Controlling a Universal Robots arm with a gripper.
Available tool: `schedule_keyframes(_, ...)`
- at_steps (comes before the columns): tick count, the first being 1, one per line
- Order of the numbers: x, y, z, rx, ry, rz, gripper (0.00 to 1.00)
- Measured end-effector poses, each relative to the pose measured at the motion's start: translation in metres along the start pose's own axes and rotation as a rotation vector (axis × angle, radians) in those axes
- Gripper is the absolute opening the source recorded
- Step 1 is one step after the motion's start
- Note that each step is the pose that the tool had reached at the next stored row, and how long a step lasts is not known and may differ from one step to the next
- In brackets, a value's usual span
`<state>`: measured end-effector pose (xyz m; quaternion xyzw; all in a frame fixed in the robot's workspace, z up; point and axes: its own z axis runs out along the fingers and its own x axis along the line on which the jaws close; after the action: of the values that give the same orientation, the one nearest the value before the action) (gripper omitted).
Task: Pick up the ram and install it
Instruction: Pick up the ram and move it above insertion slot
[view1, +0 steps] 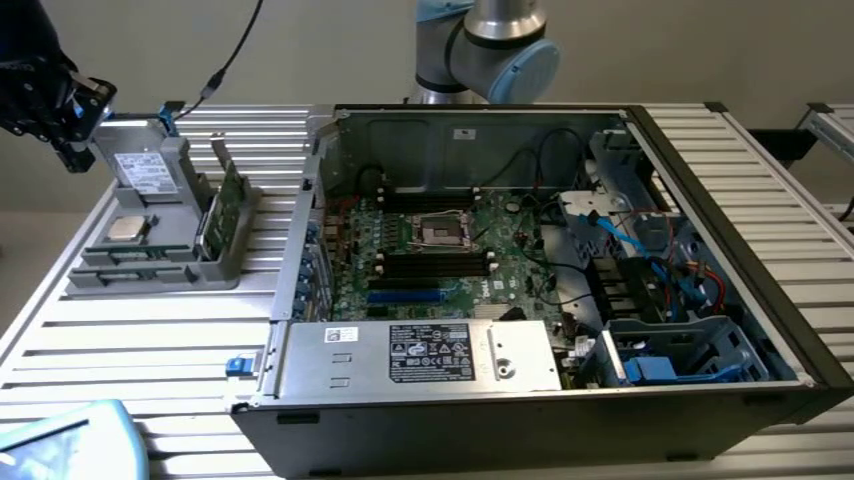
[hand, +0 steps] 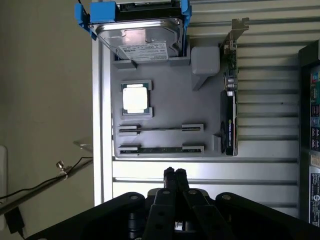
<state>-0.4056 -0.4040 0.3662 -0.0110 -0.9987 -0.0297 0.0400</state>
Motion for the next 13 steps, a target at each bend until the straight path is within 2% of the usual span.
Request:
schedule_keyframes(5, 0.000, 0.0000, 0.0006, 0.0001, 0.0002, 0.000, 0.11)
schedule_keyframes(13, -0.001, -0.0008, 0.0135, 0.0000, 0.0004, 0.000, 0.11)
